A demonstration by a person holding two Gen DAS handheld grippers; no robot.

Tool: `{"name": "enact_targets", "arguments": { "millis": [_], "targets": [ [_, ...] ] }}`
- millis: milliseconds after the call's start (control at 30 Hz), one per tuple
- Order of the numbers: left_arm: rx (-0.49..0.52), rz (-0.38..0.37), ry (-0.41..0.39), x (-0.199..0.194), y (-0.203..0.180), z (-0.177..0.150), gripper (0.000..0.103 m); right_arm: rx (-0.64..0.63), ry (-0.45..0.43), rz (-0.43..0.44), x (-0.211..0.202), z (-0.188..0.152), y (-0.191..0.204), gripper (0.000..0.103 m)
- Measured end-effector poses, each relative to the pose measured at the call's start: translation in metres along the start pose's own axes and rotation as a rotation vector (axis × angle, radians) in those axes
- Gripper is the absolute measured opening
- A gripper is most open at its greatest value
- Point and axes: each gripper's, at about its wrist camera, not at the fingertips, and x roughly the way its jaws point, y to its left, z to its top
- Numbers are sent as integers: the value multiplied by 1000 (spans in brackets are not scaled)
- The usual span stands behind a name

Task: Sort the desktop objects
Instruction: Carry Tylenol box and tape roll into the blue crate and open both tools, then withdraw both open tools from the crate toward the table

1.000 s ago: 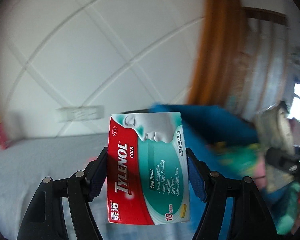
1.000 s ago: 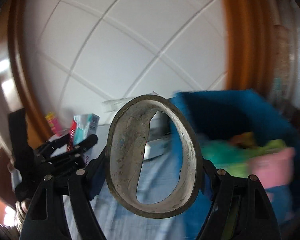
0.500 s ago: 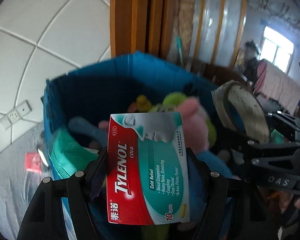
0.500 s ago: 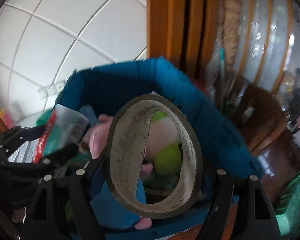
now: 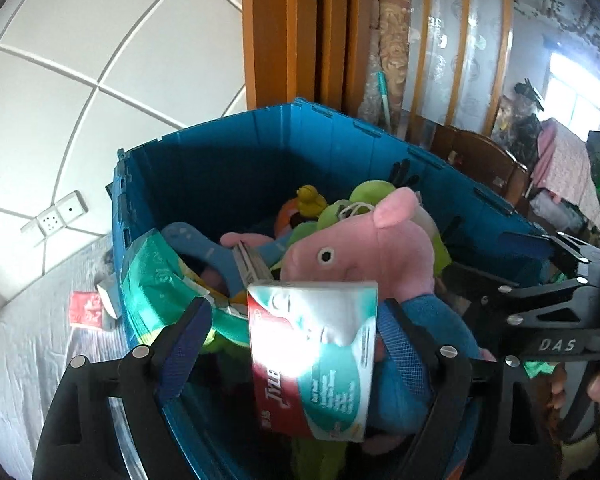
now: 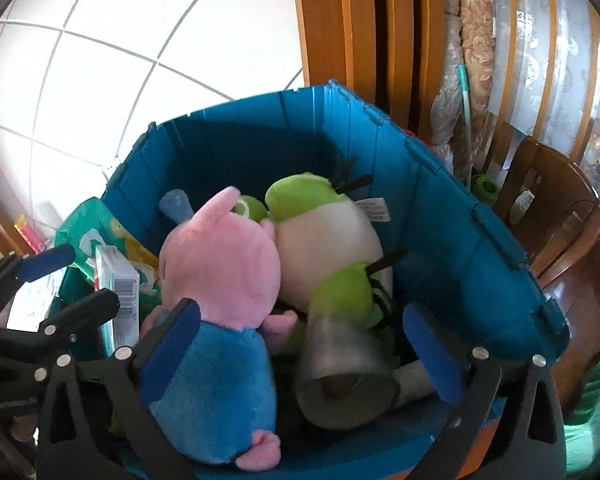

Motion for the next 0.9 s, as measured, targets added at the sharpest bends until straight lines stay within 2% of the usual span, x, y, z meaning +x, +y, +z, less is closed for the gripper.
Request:
{"name": "enact_targets", "arguments": {
  "millis": [233,433,700,900],
  "targets": [
    [-15,0,-62,-22,8,-3,85,23,-54,-4,-10,3,-6,103],
    [-58,40,-136,-50,37,-1,85,4,-117,10,-28,7,18,103],
    [-111,81,-163,-76,98,-15,85,-56,-152,41,-33,20,86,103],
    [-140,92,-169,-89,153,-31,85,-78,-176,33,-37,22,142,103]
  ]
}}
